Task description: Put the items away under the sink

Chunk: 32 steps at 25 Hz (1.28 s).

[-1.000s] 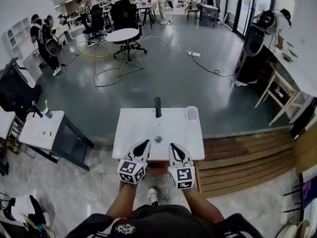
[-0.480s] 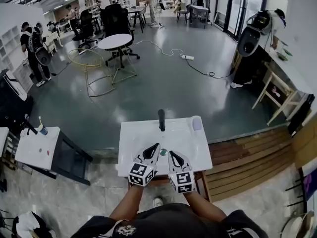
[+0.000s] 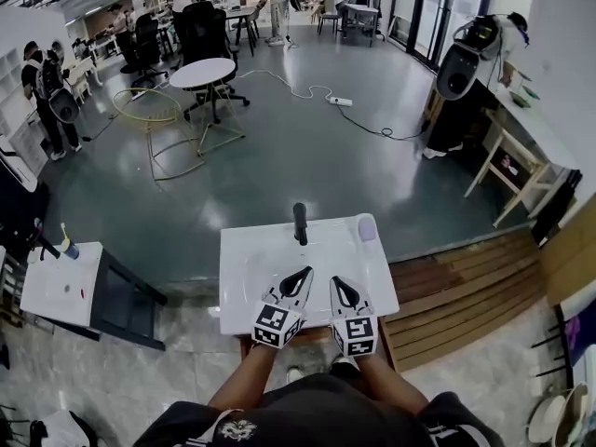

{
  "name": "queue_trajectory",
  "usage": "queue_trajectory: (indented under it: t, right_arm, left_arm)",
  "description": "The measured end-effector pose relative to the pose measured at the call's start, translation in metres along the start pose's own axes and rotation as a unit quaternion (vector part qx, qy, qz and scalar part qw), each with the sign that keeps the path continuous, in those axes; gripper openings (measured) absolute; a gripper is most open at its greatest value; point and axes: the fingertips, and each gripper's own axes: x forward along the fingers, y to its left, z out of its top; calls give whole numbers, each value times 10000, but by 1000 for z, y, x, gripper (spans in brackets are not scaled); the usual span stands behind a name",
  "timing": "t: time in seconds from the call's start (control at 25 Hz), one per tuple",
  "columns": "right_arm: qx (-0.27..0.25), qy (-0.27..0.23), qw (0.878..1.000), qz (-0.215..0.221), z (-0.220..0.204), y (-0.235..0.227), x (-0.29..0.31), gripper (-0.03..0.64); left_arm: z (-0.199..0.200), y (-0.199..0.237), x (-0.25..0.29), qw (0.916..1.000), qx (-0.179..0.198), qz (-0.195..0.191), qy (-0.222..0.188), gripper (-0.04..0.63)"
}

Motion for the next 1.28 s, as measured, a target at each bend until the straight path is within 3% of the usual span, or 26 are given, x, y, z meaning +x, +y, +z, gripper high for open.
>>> queue_trajectory:
  t: [0.28, 0.68, 1.0, 1.28]
  right_arm:
    - [127, -257, 9991, -298, 15, -50, 14, 25]
    - [320, -534, 9977, -270, 11, -115, 45, 25]
    - [401, -238, 9979, -455, -15, -171, 86, 25]
    - [330, 222, 9979, -514, -45, -197, 112, 25]
  left_arm:
    - [8, 10, 26, 9995, 131, 206, -200, 0]
    - [-15, 27, 95, 9985, 41, 547, 60, 0]
    - [-50, 28, 148, 9978, 13, 412, 518, 0]
    - [-65, 31, 178, 9970, -56, 400, 660, 0]
